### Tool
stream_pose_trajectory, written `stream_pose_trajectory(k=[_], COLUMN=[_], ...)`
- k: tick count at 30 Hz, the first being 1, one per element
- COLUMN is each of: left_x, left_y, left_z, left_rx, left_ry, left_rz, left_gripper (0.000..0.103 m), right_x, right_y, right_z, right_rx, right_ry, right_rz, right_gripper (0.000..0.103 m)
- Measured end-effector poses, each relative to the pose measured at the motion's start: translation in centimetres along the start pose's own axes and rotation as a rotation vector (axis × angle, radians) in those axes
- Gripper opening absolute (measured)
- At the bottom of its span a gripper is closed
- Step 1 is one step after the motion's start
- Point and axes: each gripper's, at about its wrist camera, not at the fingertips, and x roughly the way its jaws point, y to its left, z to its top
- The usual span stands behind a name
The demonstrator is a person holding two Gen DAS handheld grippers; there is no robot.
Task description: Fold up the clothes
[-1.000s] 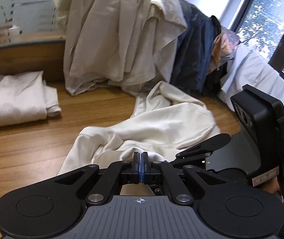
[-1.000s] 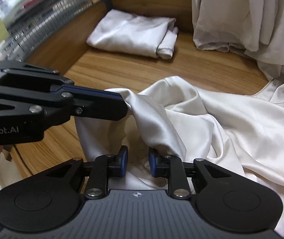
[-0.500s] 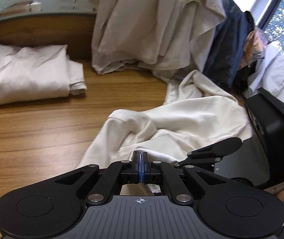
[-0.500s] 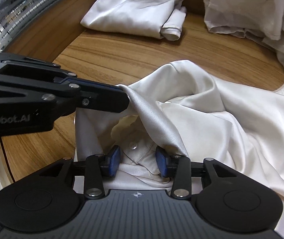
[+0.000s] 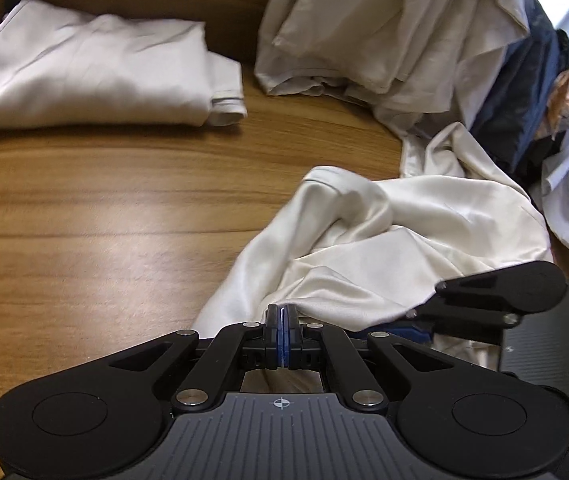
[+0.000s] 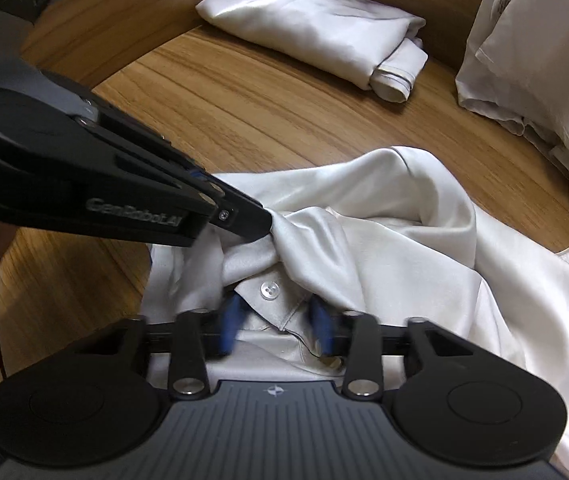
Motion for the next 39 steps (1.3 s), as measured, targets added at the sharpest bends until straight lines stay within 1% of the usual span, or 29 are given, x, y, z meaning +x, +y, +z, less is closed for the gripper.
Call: stream_pose_trajectory(k=[1, 3, 6, 8, 10, 11, 13, 14, 15, 18, 21, 22, 25, 27, 30, 32, 34, 35, 36, 37, 39], left_x=[0.0, -0.1, -0.4, -0.8, -1.7, -2.4, -3.9, -4.6, -5.4, -7.7, -8.9, -9.0, -8.5, -8.1, -8.1, -8.4, -8.9, -9.1, -9.3, -9.4, -9.5], left_y=[0.3, 0.7, 0.8, 0.8, 0.7, 0.7, 0.5, 0.3, 0.0, -1.2, -2.8, -3.4, -4.4, -4.3, -3.8, -3.4, -3.2, -3.3, -3.6, -3.9, -4.7], left_z=[0.0, 0.0, 0.1, 0.3, 0.5, 0.6, 0.9, 1.0, 1.1, 1.8, 2.6, 2.9, 3.6, 3.7, 3.4, 3.0, 2.5, 2.3, 2.1, 1.9, 1.4], left_rx=[-0.009, -0.019, -0.008, -0.01, -0.022, -0.029, -0.034, -0.034, -0.029, -0.007, 0.035, 0.053, 0.093, 0.071, 0.022, -0.01, -0.029, -0.031, -0.022, -0.007, 0.03], left_ry=[0.0, -0.003, -0.011, -0.021, -0.047, -0.072, -0.105, -0.118, -0.136, -0.183, -0.219, -0.221, -0.202, -0.194, -0.195, -0.206, -0.214, -0.215, -0.214, -0.214, -0.208], left_rz=[0.0, 0.003, 0.01, -0.008, -0.05, -0.084, -0.144, -0.169, -0.187, -0.234, -0.242, -0.234, -0.165, -0.146, -0.163, -0.242, -0.31, -0.335, -0.339, -0.34, -0.348], left_gripper=[0.003, 0.004, 0.004, 0.004, 0.004, 0.006, 0.016, 0.025, 0.028, 0.032, 0.037, 0.038, 0.036, 0.018, 0.016, 0.018, 0.034, 0.057, 0.076, 0.08, 0.084], right_x=[0.0, -0.2, -1.7, -3.2, -4.9, -5.7, -7.2, -7.9, -8.6, -10.2, -10.9, -11.1, -11.8, -12.4, -13.6, -14.5, -15.0, -15.2, -15.2, -15.2, -15.3], right_y=[-0.1, -0.3, -0.7, -1.6, -3.3, -4.1, -5.7, -6.6, -7.5, -9.5, -10.3, -10.3, -10.1, -10.2, -10.6, -11.1, -11.6, -11.9, -12.1, -12.3, -12.8], right_z=[0.0, 0.1, 0.2, 0.5, 0.6, 0.6, 0.2, 0.0, -0.1, -0.4, -0.6, -0.6, -0.7, -0.8, -1.3, -1.9, -2.4, -2.7, -3.0, -3.3, -3.9], right_rx=[0.004, 0.008, 0.027, 0.094, 0.21, 0.267, 0.367, 0.414, 0.459, 0.551, 0.577, 0.577, 0.576, 0.594, 0.648, 0.695, 0.736, 0.757, 0.78, 0.802, 0.844], right_ry=[-0.001, -0.001, -0.025, -0.052, -0.087, -0.105, -0.14, -0.157, -0.173, -0.211, -0.231, -0.238, -0.268, -0.291, -0.343, -0.383, -0.402, -0.409, -0.413, -0.416, -0.421], right_rz=[-0.001, -0.003, 0.006, 0.045, 0.107, 0.136, 0.177, 0.193, 0.21, 0.26, 0.29, 0.296, 0.322, 0.334, 0.347, 0.359, 0.364, 0.368, 0.374, 0.381, 0.392], right_gripper=[0.025, 0.017, 0.013, 0.013, 0.013, 0.013, 0.013, 0.013, 0.013, 0.013, 0.013, 0.013, 0.013, 0.013, 0.013, 0.013, 0.013, 0.013, 0.013, 0.013, 0.013])
